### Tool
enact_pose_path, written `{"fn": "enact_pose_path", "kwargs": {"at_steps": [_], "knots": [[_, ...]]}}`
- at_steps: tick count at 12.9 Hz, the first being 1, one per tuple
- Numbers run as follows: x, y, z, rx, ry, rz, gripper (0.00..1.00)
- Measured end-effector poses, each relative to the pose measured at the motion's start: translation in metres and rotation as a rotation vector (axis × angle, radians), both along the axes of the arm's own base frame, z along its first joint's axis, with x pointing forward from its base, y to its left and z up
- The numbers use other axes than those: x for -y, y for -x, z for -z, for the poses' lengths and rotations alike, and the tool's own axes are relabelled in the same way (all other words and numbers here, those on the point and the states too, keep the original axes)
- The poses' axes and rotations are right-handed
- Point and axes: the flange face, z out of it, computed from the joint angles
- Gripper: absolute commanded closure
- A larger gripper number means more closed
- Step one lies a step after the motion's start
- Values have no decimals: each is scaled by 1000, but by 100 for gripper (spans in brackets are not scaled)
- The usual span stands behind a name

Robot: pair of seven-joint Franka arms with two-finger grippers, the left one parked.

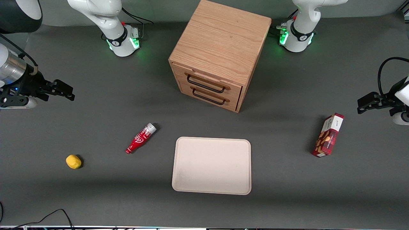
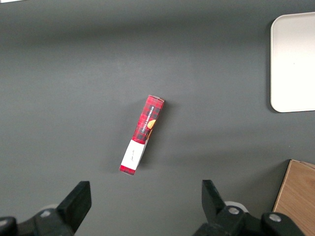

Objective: Open upper drawer
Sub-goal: 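Move the right gripper toward the upper drawer's black handle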

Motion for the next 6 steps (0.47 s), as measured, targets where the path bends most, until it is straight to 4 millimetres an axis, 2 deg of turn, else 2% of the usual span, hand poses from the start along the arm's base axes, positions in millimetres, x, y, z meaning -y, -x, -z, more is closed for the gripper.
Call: {"fn": "enact_pose_path", "kwargs": {"at_steps": [4,5,6], "knots": [[-1,-1,3,-5,-1,-2,0],[-6,-2,4,-8,-4,-13,0],[-21,-3,6,-9,-10,-41,0]]}}
